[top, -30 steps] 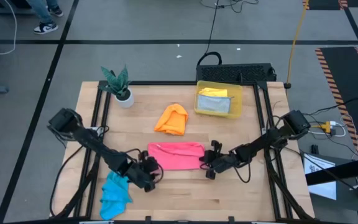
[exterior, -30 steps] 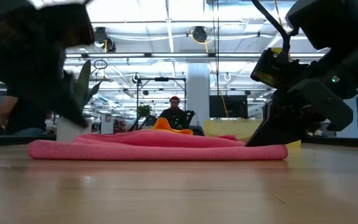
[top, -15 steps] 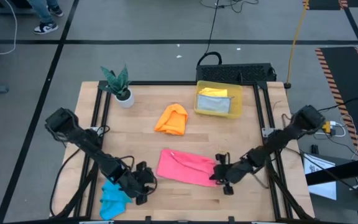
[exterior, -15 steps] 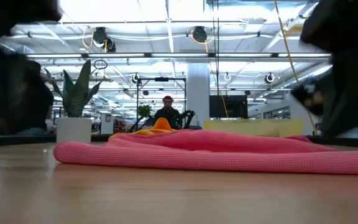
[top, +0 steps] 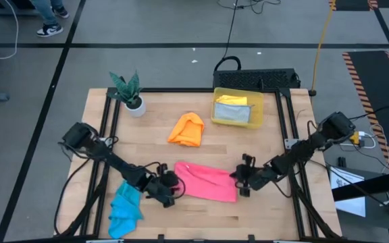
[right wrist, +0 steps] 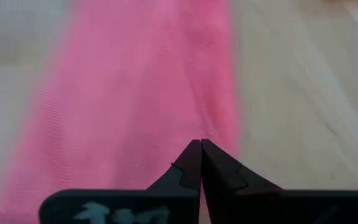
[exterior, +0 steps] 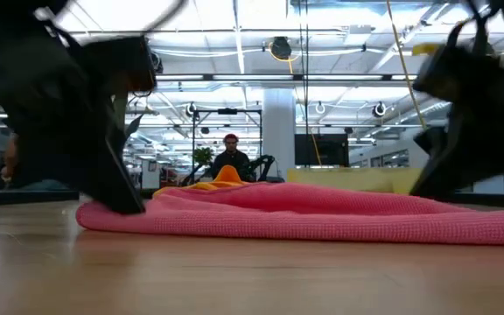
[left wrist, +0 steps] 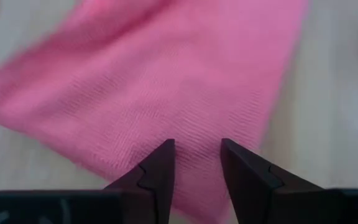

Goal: Fold microfiber towels
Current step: Fold the pink kitchen towel

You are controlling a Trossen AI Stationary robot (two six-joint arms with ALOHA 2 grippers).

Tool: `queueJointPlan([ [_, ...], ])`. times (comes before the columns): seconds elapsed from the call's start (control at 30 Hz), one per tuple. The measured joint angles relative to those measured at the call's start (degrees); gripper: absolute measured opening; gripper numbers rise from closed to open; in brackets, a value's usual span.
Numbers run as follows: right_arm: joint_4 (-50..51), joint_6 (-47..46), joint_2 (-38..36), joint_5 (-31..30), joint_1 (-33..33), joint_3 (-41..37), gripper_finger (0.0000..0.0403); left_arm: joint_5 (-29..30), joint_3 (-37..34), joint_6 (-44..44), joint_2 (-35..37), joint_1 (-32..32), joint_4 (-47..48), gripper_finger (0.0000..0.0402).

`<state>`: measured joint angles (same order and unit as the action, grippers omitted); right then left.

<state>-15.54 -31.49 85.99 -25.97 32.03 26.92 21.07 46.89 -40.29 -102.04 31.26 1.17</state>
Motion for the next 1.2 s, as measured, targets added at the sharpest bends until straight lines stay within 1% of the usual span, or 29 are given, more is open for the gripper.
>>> queueJointPlan([
  [0.1, 0.4, -4.2, 0.0, -4.1, -1.4, -2.8, 0.0000, -2.2, 0.4, -2.6, -1.4, -0.9, 0.0, 0.0131],
  [0.2, 2.2, -8.8, -1.0, -7.4, -1.7, -5.1, 0.0000, -2.2, 0.4, -5.0, -1.6, -0.6, 1.4, 0.0131],
  [0.33, 4.5, -11.5, -2.9, -7.5, -0.6, -6.0, 0.0000, -1.7, 0.2, -5.1, -0.6, 0.7, 1.2, 0.0131],
  [0.5, 4.5, -9.2, -6.8, -7.0, 1.3, -6.0, 0.0000, -1.5, 0.0, -5.2, 0.0, 1.3, -0.3, 0.0131],
  [0.63, 0.0, -4.8, -9.0, -6.8, 2.1, -6.0, 0.0000, -0.7, 0.0, -3.5, -0.1, 0.7, -4.6, 0.0131],
  [0.8, -9.9, 2.0, -7.5, -2.4, 2.1, -6.0, 0.0000, 2.0, 0.0, -1.1, -0.1, -1.6, -8.9, 0.0131],
  [0.87, -10.3, 2.4, -6.5, -2.4, 1.6, -6.0, 0.0000, 3.3, 0.0, 0.4, -0.1, -3.3, -11.2, 0.0131],
  [0.93, -9.4, 1.0, -5.5, -2.4, 0.6, -6.0, 0.0000, 3.2, 0.0, 2.4, 0.0, -5.3, -12.3, 0.0131],
  [1.03, -7.7, -0.8, -3.6, -2.4, -0.5, -6.0, 0.0000, 1.4, 0.1, 3.4, 0.0, -8.3, -10.1, 0.0131],
  [1.1, -7.6, -1.4, -2.0, -2.4, -1.0, -6.0, 0.0000, 1.5, 0.1, 2.7, 0.0, -9.7, -6.5, 0.0131],
  [1.2, -4.1, -3.6, -1.1, -2.5, -1.3, -6.0, 0.0000, 3.0, 0.1, -0.9, 0.0, -11.0, 0.8, 0.0131],
])
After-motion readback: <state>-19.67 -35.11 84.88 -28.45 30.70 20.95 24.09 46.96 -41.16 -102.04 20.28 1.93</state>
